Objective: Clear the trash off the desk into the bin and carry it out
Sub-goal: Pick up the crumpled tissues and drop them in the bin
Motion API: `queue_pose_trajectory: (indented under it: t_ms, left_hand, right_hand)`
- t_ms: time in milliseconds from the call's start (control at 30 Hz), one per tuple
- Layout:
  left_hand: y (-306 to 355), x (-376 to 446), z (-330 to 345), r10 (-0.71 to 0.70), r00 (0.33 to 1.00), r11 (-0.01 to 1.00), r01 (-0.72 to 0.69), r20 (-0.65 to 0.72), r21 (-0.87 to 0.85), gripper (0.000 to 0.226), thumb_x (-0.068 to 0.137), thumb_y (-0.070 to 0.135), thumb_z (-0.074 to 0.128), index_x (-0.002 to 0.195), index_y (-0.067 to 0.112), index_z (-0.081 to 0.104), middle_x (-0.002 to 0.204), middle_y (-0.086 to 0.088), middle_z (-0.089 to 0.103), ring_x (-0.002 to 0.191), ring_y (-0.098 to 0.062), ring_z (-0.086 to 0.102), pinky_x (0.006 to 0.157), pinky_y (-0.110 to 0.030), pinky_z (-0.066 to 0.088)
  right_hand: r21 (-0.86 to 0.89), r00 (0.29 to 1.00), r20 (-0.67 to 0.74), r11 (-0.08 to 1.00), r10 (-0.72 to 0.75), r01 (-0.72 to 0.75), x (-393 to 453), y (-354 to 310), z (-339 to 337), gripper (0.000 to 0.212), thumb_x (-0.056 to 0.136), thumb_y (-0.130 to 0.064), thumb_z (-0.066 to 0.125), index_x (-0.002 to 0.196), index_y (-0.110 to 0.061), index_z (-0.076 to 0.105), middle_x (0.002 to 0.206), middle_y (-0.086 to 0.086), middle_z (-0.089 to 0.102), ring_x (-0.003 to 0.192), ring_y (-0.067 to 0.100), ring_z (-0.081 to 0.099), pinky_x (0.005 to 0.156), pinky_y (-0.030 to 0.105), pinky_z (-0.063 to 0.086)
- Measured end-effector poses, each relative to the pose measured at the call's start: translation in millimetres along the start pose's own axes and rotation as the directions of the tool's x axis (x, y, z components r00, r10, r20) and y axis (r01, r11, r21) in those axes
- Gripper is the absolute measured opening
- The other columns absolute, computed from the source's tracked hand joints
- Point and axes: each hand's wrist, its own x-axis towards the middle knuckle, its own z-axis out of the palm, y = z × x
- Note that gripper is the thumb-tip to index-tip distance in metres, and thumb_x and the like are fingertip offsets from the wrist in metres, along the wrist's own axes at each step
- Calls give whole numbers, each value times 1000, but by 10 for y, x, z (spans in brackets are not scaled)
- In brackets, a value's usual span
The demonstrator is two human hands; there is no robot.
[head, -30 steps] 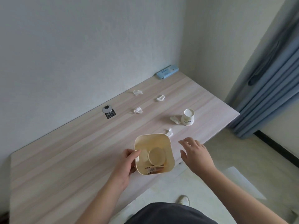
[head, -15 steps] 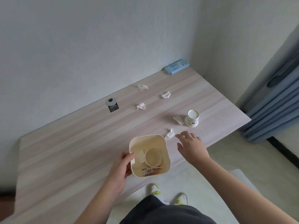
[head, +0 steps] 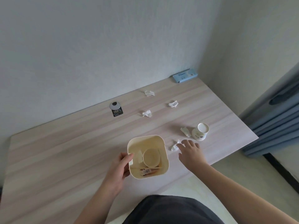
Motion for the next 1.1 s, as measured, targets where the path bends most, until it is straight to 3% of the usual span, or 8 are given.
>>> queue_pose_trajectory:
  t_ms: [133, 267, 433, 567, 633, 733, 900, 1100]
  left_hand:
    - [95, 86, -17, -9, 1000, 998, 7, 30, 70, 39, 62, 41, 75, 79, 16, 51, 77, -11, 47, 74, -25, 46, 68, -37, 38]
    - [137, 186, 109, 7, 1000, 997, -8, 18, 71, 30, 68, 35, 71, 78, 16, 50, 60, -1, 43, 62, -20, 42, 58, -29, 37]
    - [154, 287, 399, -4, 997, 1000, 5, -83, 5, 30, 72, 33, 71, 85, 14, 52, 83, -12, 50, 78, -27, 45, 70, -39, 37]
    - [96, 334, 590, -15, 989, 1000, 14, -147, -14, 18, 88, 24, 62, 85, 11, 50, 71, -9, 52, 71, -24, 49, 66, -36, 39]
    - [70, 361, 640, -19, 985, 999, 13, -170, -34, 14, 91, 21, 59, 87, 10, 50, 74, -11, 53, 72, -24, 50, 66, -36, 40]
    - [87, 391, 741, -11, 978, 999, 1, -210, -51, 14, 91, 20, 59, 89, 9, 51, 72, -8, 56, 69, -21, 52, 64, -33, 40]
    - [58, 447, 907, -21, 974, 998, 8, -227, -56, 14, 92, 19, 58, 89, 8, 50, 54, 2, 52, 53, -13, 49, 54, -28, 35]
    - [46, 486, 971, -48, 961, 997, 32, -273, -65, 15, 90, 20, 59, 87, 10, 49, 62, -5, 46, 59, -18, 43, 54, -30, 32]
  right_hand:
    - [-44, 1000, 6, 999, -10, 11, 157, 68, 102, 45, 44, -14, 85, 87, -16, 72, 86, 5, 67, 74, 28, 64, 60, 36, 52]
    - [-41, 993, 112, 999, -26, 30, 304, 87, 188, 44, 46, -12, 83, 88, -17, 71, 86, 4, 65, 75, 28, 63, 62, 37, 51]
    - [42, 934, 303, 982, -189, 185, 481, 170, 296, 46, 82, -6, 49, 127, -20, 52, 129, 5, 49, 115, 30, 48, 94, 38, 37]
    - [-17, 888, 410, 972, -207, 234, 557, 283, 384, 40, 57, -5, 77, 93, -16, 65, 96, 5, 60, 81, 27, 59, 66, 32, 46]
    - [2, 906, 367, 974, -210, 225, 626, 368, 407, 40, 39, -5, 85, 70, -16, 64, 72, 3, 59, 59, 24, 58, 51, 28, 43]
    - [135, 886, 358, 955, -295, 263, 768, 444, 220, 20, 78, 2, 59, 96, -5, 62, 95, 15, 61, 87, 32, 60, 70, 36, 44]
    - [133, 922, 274, 961, -273, 244, 1027, 585, 101, 27, 84, 9, 50, 103, -9, 54, 108, 6, 53, 94, 30, 58, 65, 34, 38]
    - [-196, 931, 285, 937, -229, 290, 1268, 624, -24, 24, 83, 0, 51, 101, -8, 64, 115, 10, 51, 109, 31, 44, 91, 35, 36]
